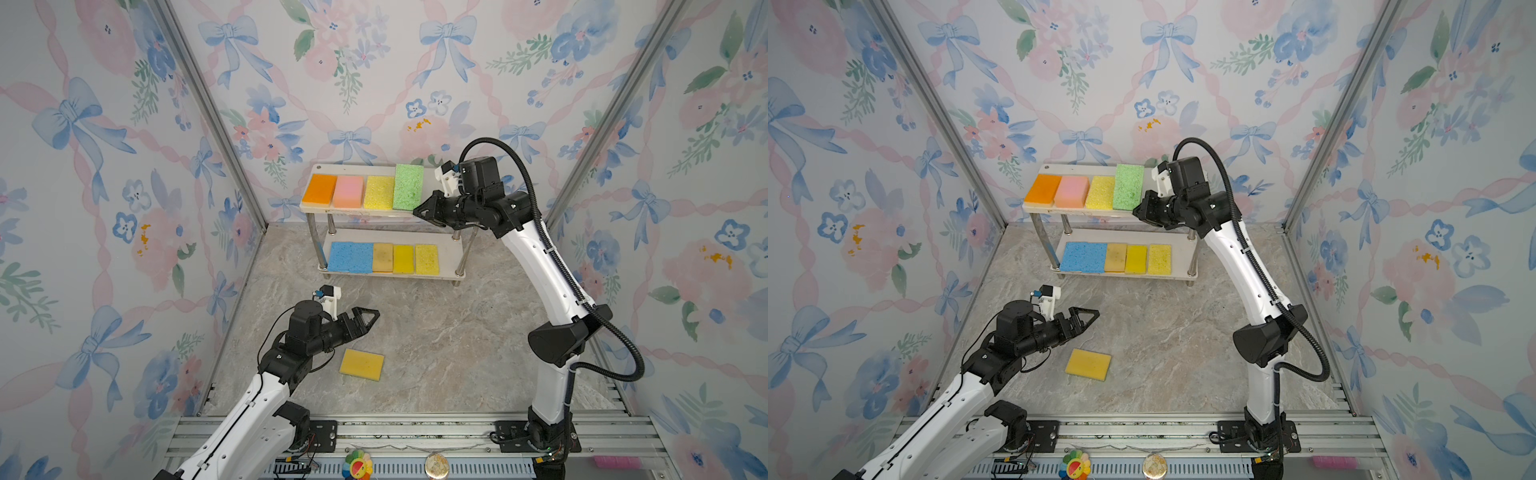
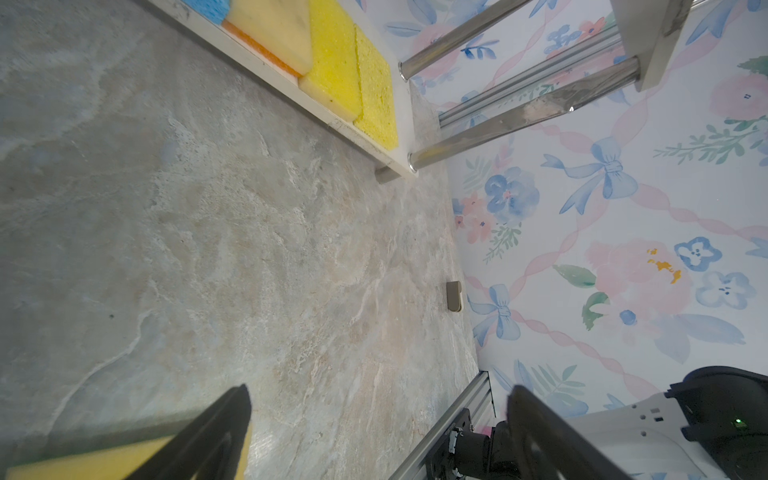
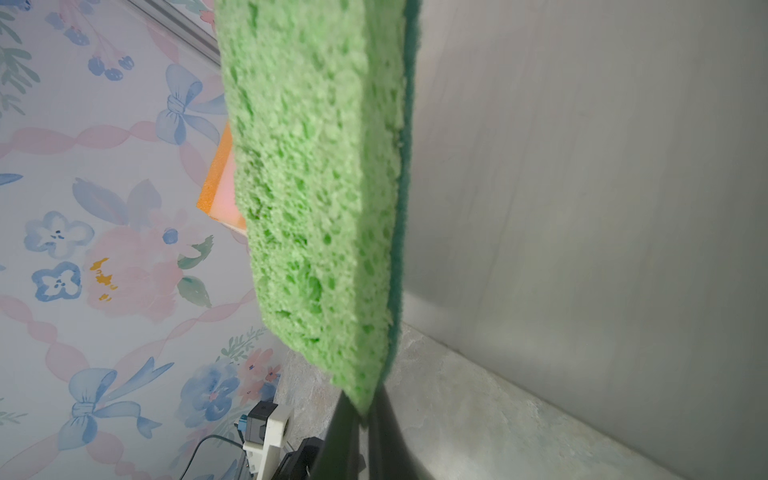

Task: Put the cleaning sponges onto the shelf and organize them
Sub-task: 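Push the green sponge against the pale yellow sponge and open the right gripper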

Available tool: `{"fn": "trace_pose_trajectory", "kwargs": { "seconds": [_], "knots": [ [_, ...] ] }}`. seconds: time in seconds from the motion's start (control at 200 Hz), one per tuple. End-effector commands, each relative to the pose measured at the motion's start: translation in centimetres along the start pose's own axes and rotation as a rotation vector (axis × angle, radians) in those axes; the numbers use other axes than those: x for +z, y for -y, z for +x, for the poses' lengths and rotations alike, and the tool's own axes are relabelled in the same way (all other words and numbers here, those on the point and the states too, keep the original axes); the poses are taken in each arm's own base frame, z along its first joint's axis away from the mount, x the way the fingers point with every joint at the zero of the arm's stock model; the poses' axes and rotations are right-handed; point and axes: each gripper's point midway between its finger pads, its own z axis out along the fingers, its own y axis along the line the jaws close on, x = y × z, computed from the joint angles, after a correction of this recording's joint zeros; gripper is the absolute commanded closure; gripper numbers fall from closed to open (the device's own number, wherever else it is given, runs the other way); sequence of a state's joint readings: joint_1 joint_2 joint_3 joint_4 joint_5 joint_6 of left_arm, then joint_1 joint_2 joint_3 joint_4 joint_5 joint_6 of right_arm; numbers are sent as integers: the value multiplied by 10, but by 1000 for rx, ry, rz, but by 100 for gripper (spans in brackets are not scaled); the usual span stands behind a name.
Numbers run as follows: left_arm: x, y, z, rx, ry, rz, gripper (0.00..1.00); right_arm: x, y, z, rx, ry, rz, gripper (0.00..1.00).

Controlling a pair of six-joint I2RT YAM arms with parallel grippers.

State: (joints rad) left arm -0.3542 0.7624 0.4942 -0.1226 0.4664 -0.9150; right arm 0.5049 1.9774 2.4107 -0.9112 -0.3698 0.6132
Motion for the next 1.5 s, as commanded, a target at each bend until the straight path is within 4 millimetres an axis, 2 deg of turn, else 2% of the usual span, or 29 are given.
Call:
{"fn": "trace_pose_trajectory", "kwargs": {
  "seconds": [0.0,0.18,0.405,0.555,0.715,0.82,0.92,1.03,1.14,1.255,1.495],
  "knots": [
    [-3,9,-4,40,-3,19,2,-3,8,-9,16,16,15,91],
    [-2,9,-7,57,-3,8,2,1,19,-12,32,9,38,91],
    [-1,9,-9,73,2,-2,2,8,21,-14,34,5,38,89],
    [0,8,-10,76,0,-7,2,9,18,-17,58,10,20,80],
    [1,7,-10,75,-2,-12,2,8,15,-17,55,6,6,75],
    [2,6,-10,76,-3,-15,2,2,15,-14,53,4,20,68],
    [2,6,-10,76,-3,-14,2,-15,16,-12,30,23,65,62],
    [2,6,-9,75,-6,-15,2,-33,12,-21,0,72,69,58],
    [3,7,-11,77,-5,-16,2,-41,8,-36,-6,128,47,56],
    [3,9,-12,82,-6,-13,2,-34,12,-49,0,160,35,55],
    [3,8,-10,83,-16,-21,2,-5,38,-69,-11,189,62,51]
  ]
}}
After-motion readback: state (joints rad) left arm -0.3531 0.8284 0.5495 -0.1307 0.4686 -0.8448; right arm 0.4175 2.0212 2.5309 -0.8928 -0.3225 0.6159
